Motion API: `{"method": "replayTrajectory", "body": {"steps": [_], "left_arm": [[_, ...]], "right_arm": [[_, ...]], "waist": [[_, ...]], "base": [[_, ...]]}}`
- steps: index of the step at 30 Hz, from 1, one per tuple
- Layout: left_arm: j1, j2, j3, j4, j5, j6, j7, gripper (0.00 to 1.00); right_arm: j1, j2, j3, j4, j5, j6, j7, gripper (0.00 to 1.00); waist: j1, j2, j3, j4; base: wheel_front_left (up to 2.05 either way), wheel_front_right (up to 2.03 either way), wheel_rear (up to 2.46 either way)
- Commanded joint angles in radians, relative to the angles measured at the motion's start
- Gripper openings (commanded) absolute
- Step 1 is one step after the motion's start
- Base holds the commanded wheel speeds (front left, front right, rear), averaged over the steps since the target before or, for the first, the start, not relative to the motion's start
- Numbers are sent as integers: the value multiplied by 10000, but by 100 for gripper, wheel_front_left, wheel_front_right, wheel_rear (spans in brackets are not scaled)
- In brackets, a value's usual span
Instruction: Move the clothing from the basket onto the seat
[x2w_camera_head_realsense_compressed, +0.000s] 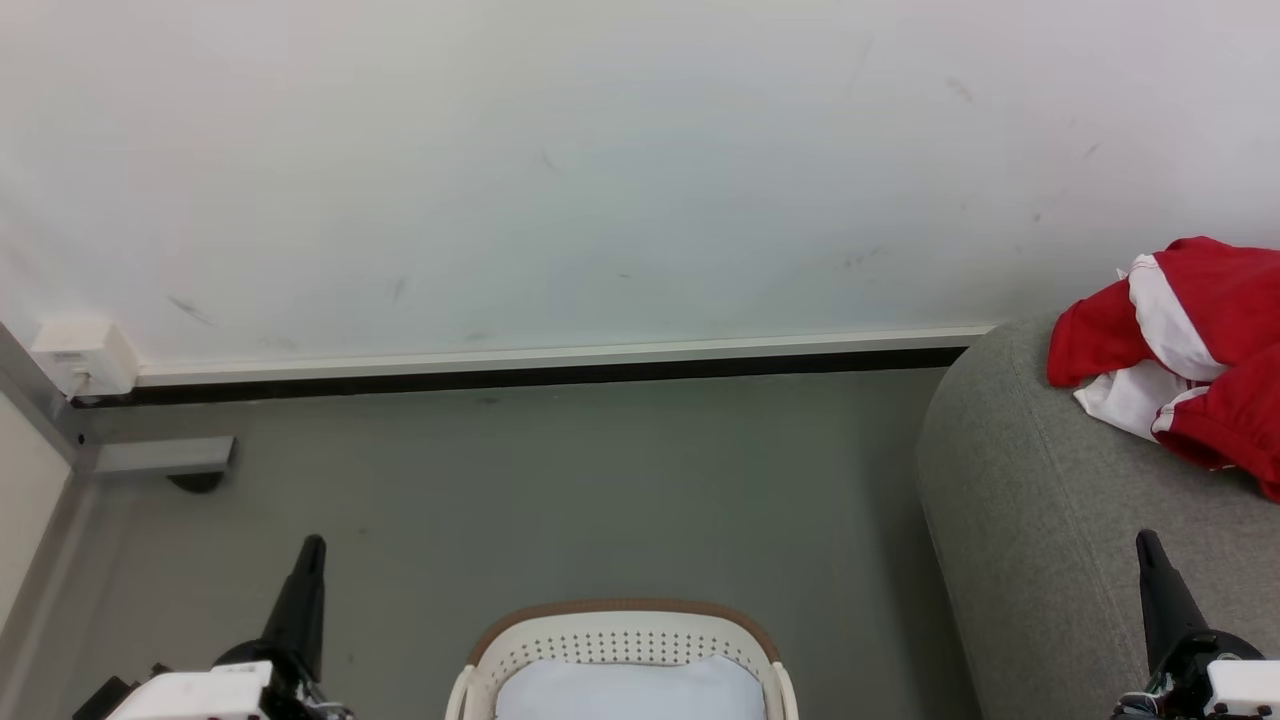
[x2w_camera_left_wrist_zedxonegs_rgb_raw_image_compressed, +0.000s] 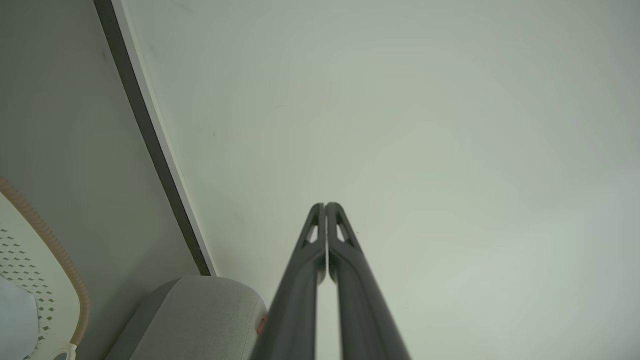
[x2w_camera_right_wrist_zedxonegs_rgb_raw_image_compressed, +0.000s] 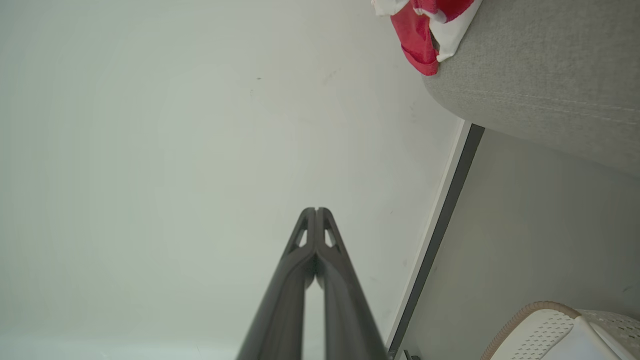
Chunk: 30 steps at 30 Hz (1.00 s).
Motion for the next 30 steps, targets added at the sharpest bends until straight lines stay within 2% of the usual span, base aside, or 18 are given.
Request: {"method": "replayTrajectory", "body": {"steps": [1, 30], "left_arm": [[-96, 19, 22, 1, -139, -60, 42, 0], [-95, 20, 21, -1, -140, -59, 40, 0]], "right_arm": [[-137, -4, -45, 26, -65, -21, 8, 0], [-139, 9, -59, 27, -78, -21, 26, 0]], "waist": [[0, 0, 0, 0], [0, 0, 0, 0]], "base": [[0, 0, 0], [0, 0, 0]]}}
